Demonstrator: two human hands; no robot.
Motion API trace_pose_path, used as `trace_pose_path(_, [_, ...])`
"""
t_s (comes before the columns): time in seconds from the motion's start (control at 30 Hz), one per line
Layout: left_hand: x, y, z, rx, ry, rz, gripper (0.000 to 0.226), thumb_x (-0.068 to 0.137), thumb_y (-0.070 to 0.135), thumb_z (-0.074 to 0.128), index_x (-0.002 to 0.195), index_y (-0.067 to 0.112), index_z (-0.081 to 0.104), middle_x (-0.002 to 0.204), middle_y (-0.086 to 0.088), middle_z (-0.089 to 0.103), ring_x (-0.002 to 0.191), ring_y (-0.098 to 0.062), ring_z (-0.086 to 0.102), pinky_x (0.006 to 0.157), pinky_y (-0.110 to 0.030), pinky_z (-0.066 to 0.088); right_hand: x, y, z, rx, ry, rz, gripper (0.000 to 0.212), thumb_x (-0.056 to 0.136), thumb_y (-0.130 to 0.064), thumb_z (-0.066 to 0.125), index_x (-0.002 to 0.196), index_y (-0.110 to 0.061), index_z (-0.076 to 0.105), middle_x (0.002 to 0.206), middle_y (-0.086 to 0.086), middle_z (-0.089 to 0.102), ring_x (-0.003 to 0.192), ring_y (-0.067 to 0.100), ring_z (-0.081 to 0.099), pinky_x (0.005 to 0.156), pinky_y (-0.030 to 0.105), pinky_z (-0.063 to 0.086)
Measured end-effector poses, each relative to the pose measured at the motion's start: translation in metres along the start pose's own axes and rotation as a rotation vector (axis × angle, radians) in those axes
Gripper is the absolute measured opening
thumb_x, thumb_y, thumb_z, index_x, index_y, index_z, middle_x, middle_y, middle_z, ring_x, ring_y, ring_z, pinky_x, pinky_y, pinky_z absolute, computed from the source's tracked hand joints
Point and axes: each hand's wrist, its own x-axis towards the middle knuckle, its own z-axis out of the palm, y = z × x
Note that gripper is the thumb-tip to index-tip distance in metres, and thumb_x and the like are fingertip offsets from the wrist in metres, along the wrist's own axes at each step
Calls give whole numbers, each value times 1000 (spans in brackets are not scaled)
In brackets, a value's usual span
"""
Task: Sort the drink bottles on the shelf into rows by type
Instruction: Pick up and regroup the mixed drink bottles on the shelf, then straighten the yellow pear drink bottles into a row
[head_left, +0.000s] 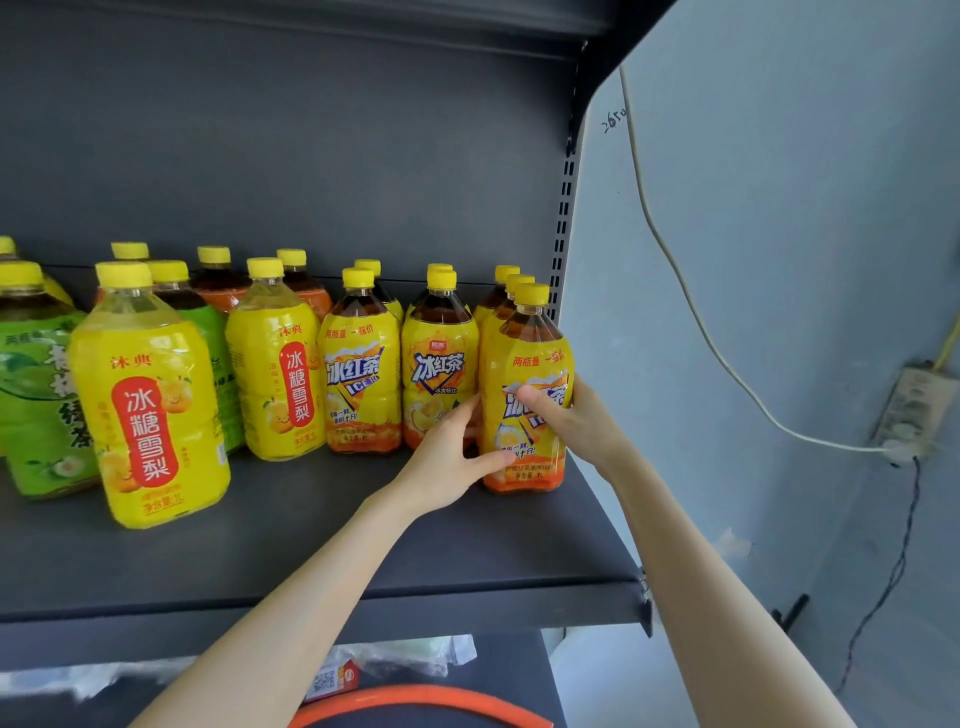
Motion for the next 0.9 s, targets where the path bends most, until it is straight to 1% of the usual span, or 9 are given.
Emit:
trace_pose_path(0.07, [-3,4,1,-10,-7,0,69,83,23,69,142,26,31,128,14,49,117,-4,49,94,-23,46,-3,1,2,-76,99,-20,18,84,-34,68,98,-30,58,91,-18,67,76,-2,68,73,22,58])
trace_pose_path(0.17, [-10,9,2,60,1,-3,68,86,24,65,144,25,30,132,14,48,118,-6,50,100,-28,44,-15,0,8,-178,220,-28,31,82,-40,70,105,-27,54,89,-22,63,80,-2,64,67,15,54])
trace_pose_path(0.23, [-15,11,2,157,30,-1,63,88,25,63,144,24,33,135,5,52,112,-14,59,96,-30,48,-26,-4,9,-237,246,-19,40,82,-38,71,116,-23,54,96,-17,61,88,7,64,75,23,55])
trace_pose_path(0.27, [-18,13,1,204,43,-10,60,89,25,61,143,24,35,133,1,55,103,-16,64,93,-30,50,-32,-7,7,-278,252,-14,45,83,-35,71,122,-20,53,101,-13,59,93,11,61,79,28,53])
trace_pose_path(0.37, [-30,19,-4,298,69,-32,51,90,26,60,138,18,44,119,-5,65,85,-12,64,82,-25,50,-47,-10,2,-496,291,2,53,87,-31,67,134,-15,47,117,-1,59,103,22,60,86,40,51])
trace_pose_path(0.43, [-40,25,-10,333,101,-5,41,91,26,60,129,14,54,110,-4,68,84,-10,62,77,-21,49,-55,-13,4,-611,329,-57,45,88,-31,64,128,-16,52,122,6,62,104,28,62,85,46,52])
trace_pose_path(0.6, [-67,39,-49,454,201,56,28,91,28,59,116,16,64,97,2,69,81,-7,62,70,-15,47,-58,-36,28,-698,327,-187,31,90,-26,60,118,-13,63,117,8,63,99,30,63,81,43,53])
trace_pose_path(0.77, [-93,34,-110,538,339,78,22,89,28,60,108,18,67,86,11,65,79,-5,62,75,-23,51,-45,-61,73,-653,296,-314,26,91,-26,60,112,-11,66,110,5,65,90,26,65,76,38,52])
trace_pose_path(0.9, [-114,9,-163,559,455,109,18,87,21,63,104,15,69,87,9,66,81,-4,62,79,-27,53,-27,-65,124,-629,237,-359,25,90,-24,61,110,-10,66,109,7,65,88,24,65,76,40,54])
